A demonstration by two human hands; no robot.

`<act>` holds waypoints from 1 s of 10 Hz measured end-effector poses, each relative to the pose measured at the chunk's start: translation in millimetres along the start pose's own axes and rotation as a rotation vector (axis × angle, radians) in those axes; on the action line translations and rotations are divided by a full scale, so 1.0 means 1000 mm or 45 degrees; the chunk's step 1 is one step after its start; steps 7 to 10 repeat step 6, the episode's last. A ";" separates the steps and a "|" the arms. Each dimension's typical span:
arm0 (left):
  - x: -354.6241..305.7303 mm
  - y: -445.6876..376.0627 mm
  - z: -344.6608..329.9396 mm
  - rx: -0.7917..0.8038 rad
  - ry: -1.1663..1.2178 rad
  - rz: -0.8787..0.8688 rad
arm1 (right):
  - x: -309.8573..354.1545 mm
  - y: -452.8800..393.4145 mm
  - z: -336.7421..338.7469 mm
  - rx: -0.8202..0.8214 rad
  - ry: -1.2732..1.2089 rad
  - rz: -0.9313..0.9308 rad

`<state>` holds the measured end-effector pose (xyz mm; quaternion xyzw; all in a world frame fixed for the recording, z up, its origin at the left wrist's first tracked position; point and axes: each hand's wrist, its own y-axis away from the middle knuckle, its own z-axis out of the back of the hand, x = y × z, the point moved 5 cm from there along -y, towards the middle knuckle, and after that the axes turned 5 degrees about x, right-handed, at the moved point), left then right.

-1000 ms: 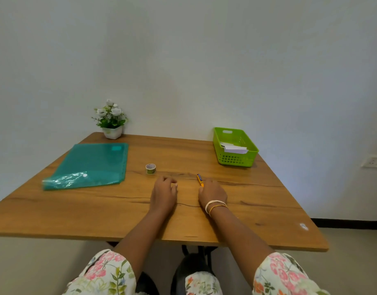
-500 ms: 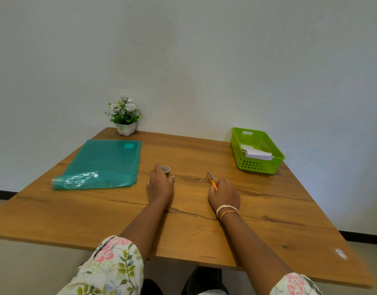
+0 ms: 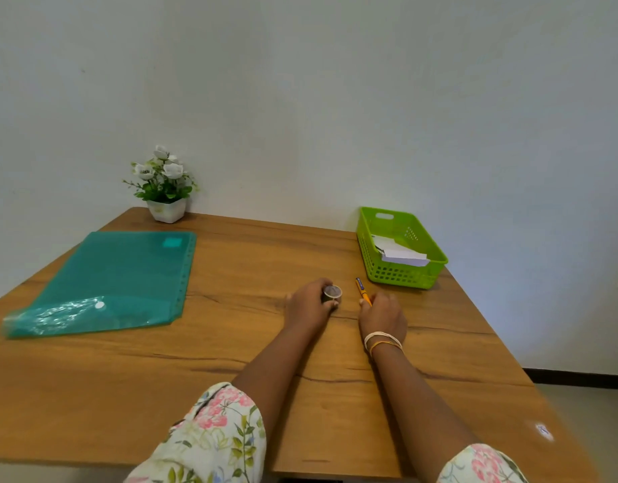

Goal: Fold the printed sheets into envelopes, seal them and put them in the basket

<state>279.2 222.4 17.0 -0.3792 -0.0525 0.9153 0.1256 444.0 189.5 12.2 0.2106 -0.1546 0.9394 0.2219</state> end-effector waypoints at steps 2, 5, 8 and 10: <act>-0.008 -0.009 -0.011 0.002 -0.208 -0.027 | -0.003 -0.005 0.000 -0.004 -0.110 0.009; -0.009 0.013 -0.004 0.078 -0.351 -0.023 | 0.000 0.010 0.008 0.067 -0.070 0.025; -0.005 0.032 -0.001 0.062 -0.456 -0.068 | -0.004 0.020 0.009 0.078 -0.043 -0.001; -0.005 0.032 -0.001 0.062 -0.456 -0.068 | -0.004 0.020 0.009 0.078 -0.043 -0.001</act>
